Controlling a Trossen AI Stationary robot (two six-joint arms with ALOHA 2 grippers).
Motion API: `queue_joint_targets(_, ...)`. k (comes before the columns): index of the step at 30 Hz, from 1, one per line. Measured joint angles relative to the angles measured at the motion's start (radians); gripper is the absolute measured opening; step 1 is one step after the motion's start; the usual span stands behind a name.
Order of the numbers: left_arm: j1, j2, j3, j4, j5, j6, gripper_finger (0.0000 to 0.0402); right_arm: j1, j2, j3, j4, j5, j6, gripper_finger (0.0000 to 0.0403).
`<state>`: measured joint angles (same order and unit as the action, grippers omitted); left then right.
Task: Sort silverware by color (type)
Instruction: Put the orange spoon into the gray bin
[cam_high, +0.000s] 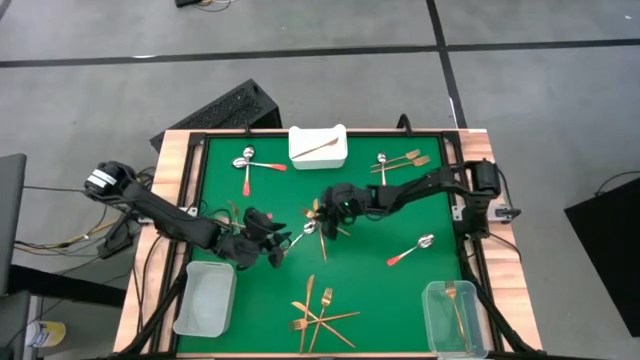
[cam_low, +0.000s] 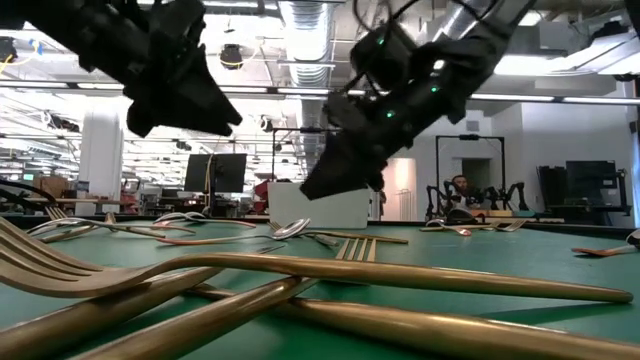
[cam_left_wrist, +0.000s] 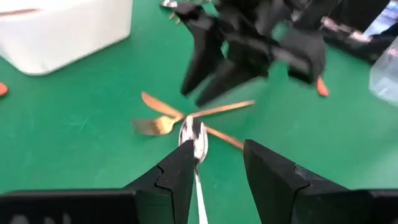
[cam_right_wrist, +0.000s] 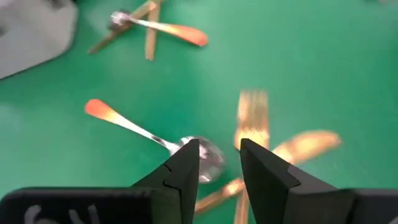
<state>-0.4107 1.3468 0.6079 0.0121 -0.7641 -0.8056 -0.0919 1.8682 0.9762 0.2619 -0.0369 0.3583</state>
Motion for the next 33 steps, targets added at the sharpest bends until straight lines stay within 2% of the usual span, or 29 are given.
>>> queue_joint_targets(5,-0.007,0.080,0.000,0.001,0.003,-0.016,0.0125,-0.040,0.037,0.033,-0.026,-0.098,0.071,0.0177)
queue_joint_targets(11,-0.001,0.144,-0.001,-0.001,0.019,-0.028,0.0125,-0.034,0.039,0.033,-0.064,-0.099,0.087,0.0197)
queue_joint_targets(27,0.002,0.145,0.000,-0.007,0.016,0.000,0.0125,-0.001,0.101,0.048,-0.023,-0.096,0.116,0.0161)
queue_joint_targets(33,0.008,0.145,0.000,-0.007,0.016,0.000,0.0125,-0.002,0.101,0.047,-0.013,-0.096,0.106,0.0106)
